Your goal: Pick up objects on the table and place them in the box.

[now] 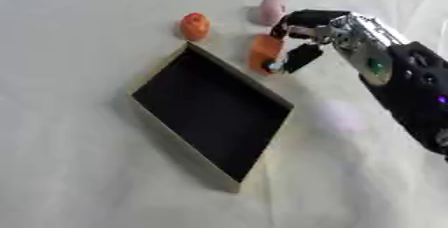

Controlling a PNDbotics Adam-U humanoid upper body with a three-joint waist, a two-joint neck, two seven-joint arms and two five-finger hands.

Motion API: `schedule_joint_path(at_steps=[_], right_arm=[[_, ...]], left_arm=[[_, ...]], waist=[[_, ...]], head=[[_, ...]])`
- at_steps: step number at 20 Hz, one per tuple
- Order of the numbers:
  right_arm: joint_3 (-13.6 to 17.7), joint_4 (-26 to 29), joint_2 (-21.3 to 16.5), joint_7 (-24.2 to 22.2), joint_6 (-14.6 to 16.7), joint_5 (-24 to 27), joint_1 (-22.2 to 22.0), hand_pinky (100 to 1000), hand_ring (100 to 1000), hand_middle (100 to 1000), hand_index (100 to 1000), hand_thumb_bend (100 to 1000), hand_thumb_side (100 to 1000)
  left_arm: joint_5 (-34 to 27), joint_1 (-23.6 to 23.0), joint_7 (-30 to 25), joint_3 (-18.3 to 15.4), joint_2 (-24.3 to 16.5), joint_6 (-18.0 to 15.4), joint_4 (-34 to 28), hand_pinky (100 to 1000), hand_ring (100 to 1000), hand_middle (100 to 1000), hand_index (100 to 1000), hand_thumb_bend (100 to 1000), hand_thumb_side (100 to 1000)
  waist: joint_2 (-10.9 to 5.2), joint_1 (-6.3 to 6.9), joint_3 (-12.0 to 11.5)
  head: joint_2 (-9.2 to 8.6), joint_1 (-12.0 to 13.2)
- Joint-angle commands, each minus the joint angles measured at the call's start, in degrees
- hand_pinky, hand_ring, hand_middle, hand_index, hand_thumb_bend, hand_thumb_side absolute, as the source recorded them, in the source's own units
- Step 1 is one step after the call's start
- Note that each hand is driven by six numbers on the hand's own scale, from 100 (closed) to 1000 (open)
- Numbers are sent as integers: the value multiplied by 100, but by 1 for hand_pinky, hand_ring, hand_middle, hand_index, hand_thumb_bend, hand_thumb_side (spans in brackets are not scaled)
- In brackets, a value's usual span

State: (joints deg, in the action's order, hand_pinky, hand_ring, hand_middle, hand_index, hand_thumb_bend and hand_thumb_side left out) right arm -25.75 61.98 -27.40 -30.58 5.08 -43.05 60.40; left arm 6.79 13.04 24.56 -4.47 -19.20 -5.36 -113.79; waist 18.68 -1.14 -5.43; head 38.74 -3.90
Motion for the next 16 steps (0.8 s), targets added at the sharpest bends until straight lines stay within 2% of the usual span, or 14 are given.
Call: schedule_joint_path(at_steps=[1, 6, 10, 11, 12, 13, 16], right_arm=[[88, 347, -183, 139, -103, 204, 76, 855, 823, 571, 735, 140, 584], [171, 1063, -392, 282, -361, 426, 59, 854, 818, 567, 737, 114, 603], [165, 1927, -594, 179, -484, 745, 38, 855, 816, 569, 742, 100, 617], [134, 2182, -643, 126, -499, 843, 37, 853, 814, 569, 741, 100, 617], [89, 2449, -694, 59, -514, 944, 35, 852, 812, 568, 741, 158, 635], [35, 2691, -734, -17, -534, 1038, 34, 849, 809, 570, 740, 100, 618], [-177, 3274, -810, -305, -610, 1300, 37, 843, 801, 569, 738, 100, 623]], left_arm=[[11, 39, -25, -27, -75, -11, -80, 601, 605, 724, 637, 102, 940], [14, 35, -31, -31, -83, -8, -80, 601, 606, 724, 637, 102, 939], [19, 32, -31, -36, -91, -6, -80, 601, 606, 724, 636, 101, 939], [20, 33, -32, -36, -93, -6, -80, 601, 606, 724, 636, 101, 939], [21, 34, -34, -35, -94, -6, -80, 601, 606, 724, 636, 101, 939], [21, 36, -36, -34, -95, -6, -80, 601, 606, 724, 637, 101, 939], [22, 40, -45, -29, -97, -6, -80, 601, 606, 724, 637, 101, 939]], waist=[[-118, 25, 10], [-132, 33, 39], [-134, 37, 51], [-133, 36, 55], [-132, 34, 61], [-131, 33, 65], [-133, 32, 73]], head=[[1, 21], [-5, 35], [1, 38], [5, 39], [6, 42], [8, 43], [11, 45]])
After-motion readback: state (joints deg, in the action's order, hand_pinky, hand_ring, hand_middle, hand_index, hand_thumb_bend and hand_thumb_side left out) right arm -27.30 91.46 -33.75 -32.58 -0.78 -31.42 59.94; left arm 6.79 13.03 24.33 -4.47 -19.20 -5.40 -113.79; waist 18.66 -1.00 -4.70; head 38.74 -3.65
